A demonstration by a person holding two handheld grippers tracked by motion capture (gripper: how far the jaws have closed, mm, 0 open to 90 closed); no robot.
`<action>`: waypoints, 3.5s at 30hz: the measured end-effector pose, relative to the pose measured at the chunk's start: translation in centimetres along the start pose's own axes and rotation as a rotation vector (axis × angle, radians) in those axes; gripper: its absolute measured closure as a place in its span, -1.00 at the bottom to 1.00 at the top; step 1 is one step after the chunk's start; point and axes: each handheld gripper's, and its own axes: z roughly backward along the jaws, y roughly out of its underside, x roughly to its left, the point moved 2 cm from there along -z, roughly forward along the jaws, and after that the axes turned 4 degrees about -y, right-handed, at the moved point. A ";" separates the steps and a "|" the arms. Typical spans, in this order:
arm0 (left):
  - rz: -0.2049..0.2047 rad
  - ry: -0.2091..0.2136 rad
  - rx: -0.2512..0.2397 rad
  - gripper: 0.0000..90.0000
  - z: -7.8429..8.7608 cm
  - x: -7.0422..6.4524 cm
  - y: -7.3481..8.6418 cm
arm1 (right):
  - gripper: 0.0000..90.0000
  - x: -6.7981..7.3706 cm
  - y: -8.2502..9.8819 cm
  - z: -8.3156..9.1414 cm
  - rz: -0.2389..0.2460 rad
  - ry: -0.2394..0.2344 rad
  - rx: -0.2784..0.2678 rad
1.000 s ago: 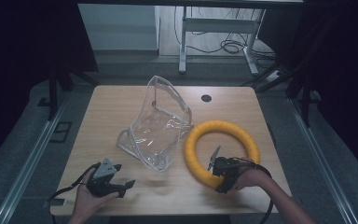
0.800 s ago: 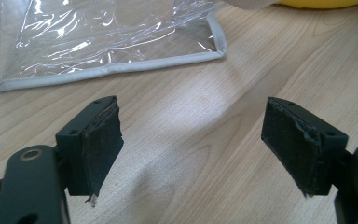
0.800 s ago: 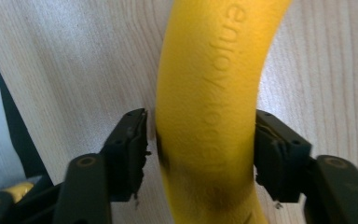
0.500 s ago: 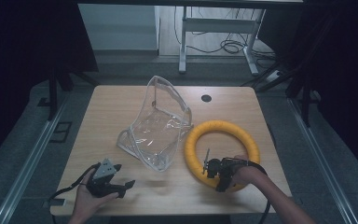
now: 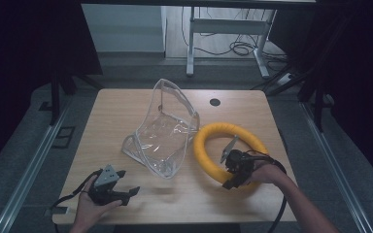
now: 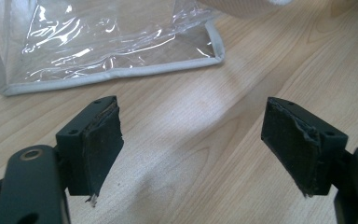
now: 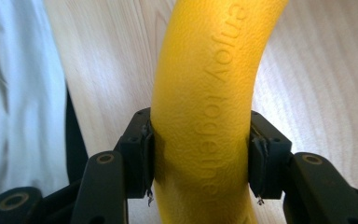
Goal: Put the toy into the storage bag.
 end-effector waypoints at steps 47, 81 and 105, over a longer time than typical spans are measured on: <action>0.021 -0.007 -0.032 -0.55 0.4 0.3 -0.3 | 0.12 -0.8 1.3 7.3 -0.097 0.035 -0.720; 0.010 -0.021 -0.039 -0.55 0.4 0.4 -0.2 | 0.12 0.1 -0.2 6.8 -0.151 0.112 -1.035; 0.009 -0.022 -0.037 -0.55 0.3 0.4 -0.2 | 0.12 1.2 -2.4 7.7 -0.148 0.130 -1.194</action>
